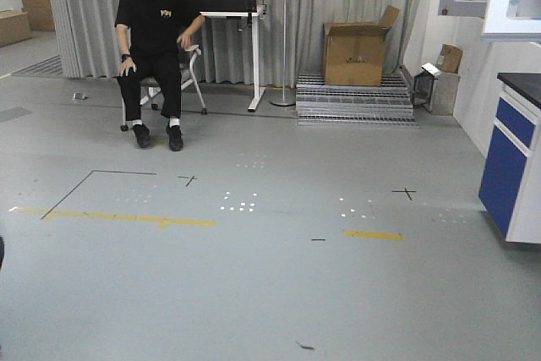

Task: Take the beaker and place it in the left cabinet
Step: 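Drive the base away from the bench holding the beaker, then turn and drive the base to the open white cabinet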

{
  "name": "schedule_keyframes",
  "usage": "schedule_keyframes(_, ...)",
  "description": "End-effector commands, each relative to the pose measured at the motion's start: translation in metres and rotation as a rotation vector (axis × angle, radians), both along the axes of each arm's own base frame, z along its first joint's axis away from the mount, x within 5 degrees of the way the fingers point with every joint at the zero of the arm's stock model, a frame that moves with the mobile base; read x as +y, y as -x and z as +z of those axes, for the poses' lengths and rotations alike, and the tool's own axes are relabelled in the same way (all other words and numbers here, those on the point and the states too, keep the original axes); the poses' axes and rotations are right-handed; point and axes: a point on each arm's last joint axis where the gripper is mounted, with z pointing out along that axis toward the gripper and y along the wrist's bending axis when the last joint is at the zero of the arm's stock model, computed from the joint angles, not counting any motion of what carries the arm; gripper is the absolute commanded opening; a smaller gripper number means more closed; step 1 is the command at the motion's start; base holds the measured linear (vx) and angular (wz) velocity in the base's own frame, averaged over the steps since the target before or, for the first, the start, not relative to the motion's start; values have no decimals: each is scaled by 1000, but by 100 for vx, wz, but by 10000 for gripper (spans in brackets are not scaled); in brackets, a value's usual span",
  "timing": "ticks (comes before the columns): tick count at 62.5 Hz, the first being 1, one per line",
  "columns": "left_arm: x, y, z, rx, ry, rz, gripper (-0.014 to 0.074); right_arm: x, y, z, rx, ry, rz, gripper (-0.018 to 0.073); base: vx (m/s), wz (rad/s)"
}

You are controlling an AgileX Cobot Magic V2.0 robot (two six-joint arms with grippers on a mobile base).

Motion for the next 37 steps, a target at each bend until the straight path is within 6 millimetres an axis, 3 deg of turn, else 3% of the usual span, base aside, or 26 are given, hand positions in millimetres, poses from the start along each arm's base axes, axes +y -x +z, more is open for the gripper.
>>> schedule_keyframes(1, -1, 1, 4, -93, 17, -15, -8, 2, 1, 16, -99, 14, 27, -6, 67, 3)
schedule_keyframes(37, -1, 1, 4, -93, 17, -15, -8, 2, 1, 16, -99, 14, 27, -6, 70, 4)
